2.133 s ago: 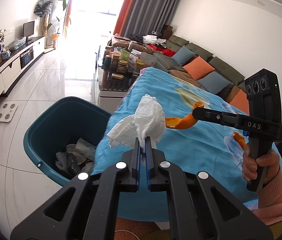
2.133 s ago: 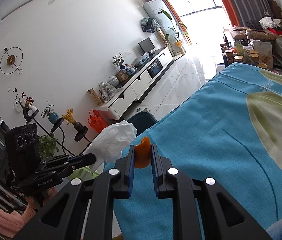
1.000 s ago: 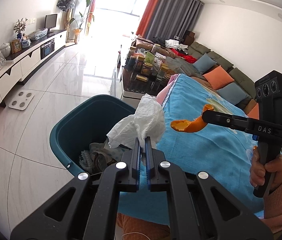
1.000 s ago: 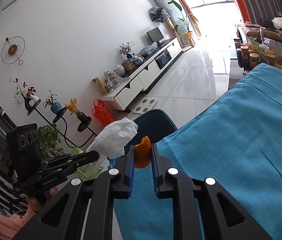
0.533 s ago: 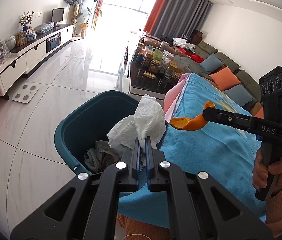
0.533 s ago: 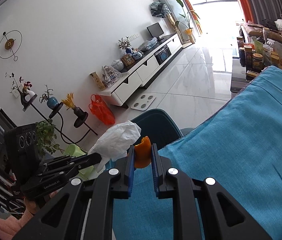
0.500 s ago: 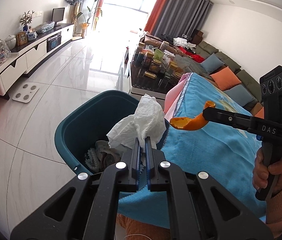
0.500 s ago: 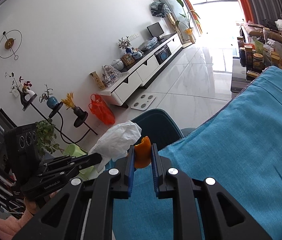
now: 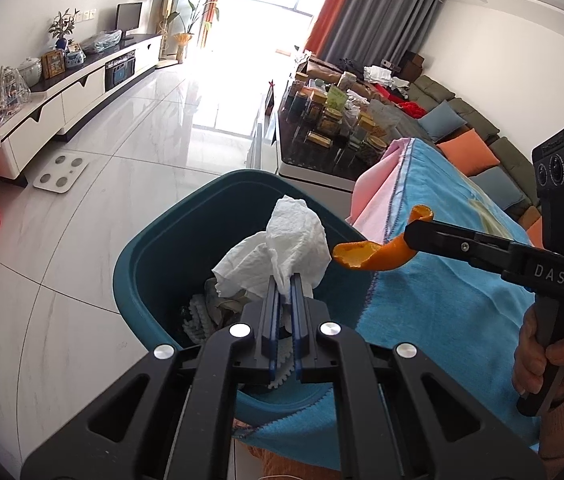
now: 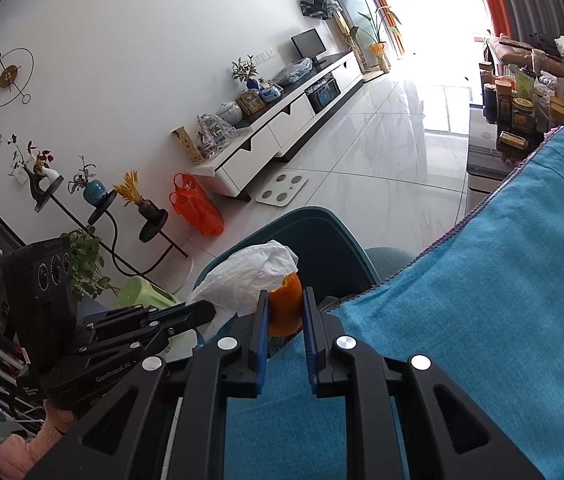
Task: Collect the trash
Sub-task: 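Open the left tool over the teal bin while the right tool releases the orange peel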
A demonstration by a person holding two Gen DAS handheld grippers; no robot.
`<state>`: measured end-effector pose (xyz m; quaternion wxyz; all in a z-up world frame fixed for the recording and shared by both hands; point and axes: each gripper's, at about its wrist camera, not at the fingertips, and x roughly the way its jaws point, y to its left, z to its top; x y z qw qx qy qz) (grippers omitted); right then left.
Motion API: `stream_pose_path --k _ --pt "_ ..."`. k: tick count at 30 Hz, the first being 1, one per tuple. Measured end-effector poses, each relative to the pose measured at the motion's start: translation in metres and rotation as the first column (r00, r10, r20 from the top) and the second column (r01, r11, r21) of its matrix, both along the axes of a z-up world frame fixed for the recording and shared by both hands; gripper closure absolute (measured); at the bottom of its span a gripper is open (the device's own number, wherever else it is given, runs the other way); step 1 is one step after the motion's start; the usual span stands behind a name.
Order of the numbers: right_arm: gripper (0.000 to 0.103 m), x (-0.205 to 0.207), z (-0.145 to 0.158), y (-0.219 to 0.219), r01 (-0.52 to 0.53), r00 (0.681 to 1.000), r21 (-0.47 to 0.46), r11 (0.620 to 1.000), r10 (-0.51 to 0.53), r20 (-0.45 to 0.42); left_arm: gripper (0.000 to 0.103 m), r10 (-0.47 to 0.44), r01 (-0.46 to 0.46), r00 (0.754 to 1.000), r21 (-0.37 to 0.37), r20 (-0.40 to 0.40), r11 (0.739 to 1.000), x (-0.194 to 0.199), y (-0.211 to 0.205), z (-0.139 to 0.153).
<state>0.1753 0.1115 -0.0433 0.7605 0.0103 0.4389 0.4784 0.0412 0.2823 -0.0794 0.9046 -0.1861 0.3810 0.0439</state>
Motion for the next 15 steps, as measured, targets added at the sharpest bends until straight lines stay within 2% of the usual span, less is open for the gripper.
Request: stream_pose_path --k 15 --pt "0.086 0.013 -0.016 0.026 0.016 0.999 -0.06 0.998 -0.018 -0.032 0.096 0.024 -0.024 0.998 -0.013 -0.056 1.0 0.038 0.014 -0.025"
